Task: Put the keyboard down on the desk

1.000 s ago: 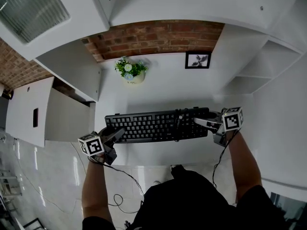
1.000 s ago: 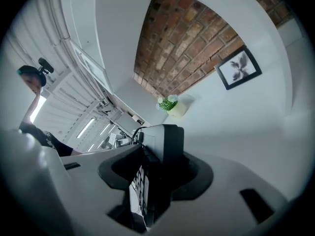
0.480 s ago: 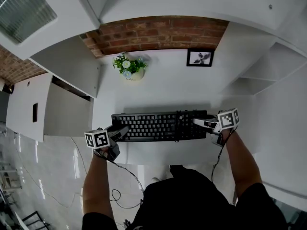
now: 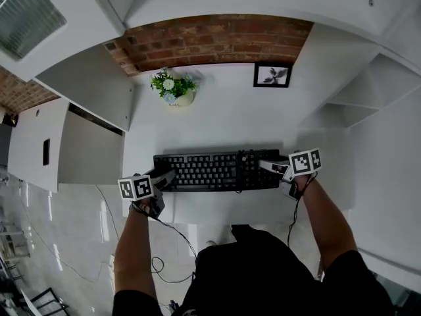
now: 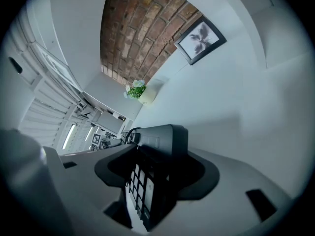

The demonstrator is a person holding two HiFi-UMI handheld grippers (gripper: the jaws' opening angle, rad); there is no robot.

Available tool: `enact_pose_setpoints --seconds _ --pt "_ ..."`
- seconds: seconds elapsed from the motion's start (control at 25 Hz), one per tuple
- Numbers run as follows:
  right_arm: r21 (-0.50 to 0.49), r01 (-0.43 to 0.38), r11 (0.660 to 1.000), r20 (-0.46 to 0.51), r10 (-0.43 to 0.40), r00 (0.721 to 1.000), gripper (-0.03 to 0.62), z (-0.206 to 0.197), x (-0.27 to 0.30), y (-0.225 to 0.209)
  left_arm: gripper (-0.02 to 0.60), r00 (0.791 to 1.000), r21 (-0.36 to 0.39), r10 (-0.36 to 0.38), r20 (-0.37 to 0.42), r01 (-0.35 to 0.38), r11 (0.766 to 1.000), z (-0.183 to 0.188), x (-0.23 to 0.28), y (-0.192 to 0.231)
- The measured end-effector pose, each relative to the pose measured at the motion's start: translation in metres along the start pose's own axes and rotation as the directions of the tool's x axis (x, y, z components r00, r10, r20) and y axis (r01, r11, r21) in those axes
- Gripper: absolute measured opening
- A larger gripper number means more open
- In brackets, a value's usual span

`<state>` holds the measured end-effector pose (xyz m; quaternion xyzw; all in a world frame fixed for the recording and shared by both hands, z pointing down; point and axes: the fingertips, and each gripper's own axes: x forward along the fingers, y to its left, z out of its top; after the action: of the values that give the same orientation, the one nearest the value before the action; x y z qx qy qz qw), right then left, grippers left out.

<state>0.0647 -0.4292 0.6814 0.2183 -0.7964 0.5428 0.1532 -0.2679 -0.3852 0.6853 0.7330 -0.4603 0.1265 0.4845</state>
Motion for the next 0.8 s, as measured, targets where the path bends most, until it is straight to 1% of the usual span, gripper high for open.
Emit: enact_pose_setpoints --seconds 0.2,0.44,0.56,0.8 --pt "-0.051 0.091 0.995 0.012 -0.091 0.996 0.276 -0.001 0.002 -0.007 0.359 0.999 0.035 0.039 -0.005 -0.039 0.999 -0.001 0.002 0.001" --pt "-0.060 0.161 0.985 0.047 -0.158 0.986 0.288 -0.001 0.001 -0.013 0.367 0.996 0.053 0.086 0.020 -0.087 0.995 0.000 0.005 0.000" --pt "-0.072 0.216 0.974 0.064 -0.211 0.975 0.301 -0.001 -0.001 -0.016 0.368 0.993 0.057 0.116 0.036 -0.118 0.991 0.000 0.004 0.000" --pt "-0.095 0.329 0.940 0.099 -0.320 0.942 0.323 0.002 -0.002 -0.021 0.370 0.981 0.058 0.184 0.067 -0.188 0.980 0.000 0.001 0.004"
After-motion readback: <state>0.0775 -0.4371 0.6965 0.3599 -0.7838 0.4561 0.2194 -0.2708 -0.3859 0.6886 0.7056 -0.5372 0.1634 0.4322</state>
